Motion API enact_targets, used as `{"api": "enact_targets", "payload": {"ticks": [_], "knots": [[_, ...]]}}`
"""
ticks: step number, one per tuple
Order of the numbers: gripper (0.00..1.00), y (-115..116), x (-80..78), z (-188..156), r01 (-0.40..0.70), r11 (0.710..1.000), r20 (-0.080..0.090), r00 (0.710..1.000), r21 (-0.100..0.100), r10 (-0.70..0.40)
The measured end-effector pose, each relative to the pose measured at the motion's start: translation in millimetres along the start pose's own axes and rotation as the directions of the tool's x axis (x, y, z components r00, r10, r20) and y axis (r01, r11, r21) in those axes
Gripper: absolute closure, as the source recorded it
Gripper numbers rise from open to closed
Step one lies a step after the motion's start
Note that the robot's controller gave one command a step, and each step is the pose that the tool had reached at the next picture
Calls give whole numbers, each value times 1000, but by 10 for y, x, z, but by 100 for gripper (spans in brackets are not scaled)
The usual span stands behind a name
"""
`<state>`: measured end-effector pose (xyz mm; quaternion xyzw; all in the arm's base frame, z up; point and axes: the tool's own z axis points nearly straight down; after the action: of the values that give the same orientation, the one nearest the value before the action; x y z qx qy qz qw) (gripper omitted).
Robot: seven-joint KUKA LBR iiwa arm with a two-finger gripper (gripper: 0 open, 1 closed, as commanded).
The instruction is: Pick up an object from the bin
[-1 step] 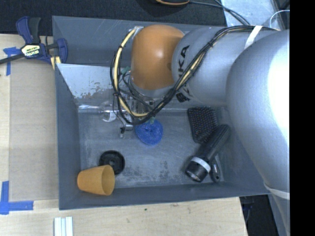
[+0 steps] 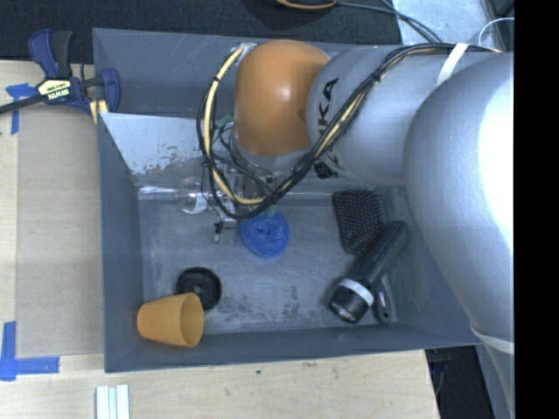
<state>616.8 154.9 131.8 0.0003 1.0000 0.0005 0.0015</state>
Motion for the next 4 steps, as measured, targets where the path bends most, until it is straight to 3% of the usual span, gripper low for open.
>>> {"api": "enact_targets", "payload": {"ticks": [1, 2, 3, 4], "knots": [[0, -807, -109, 619, 100, 995, -8, 995, 1, -100], [0, -464, -107, 616, 64, 998, 1, 998, -1, -64], [0, -1159, 61, 609, -77, 997, -5, 997, 3, 77], [0, -908, 104, 609, -45, 999, 2, 999, -2, 45]]}}
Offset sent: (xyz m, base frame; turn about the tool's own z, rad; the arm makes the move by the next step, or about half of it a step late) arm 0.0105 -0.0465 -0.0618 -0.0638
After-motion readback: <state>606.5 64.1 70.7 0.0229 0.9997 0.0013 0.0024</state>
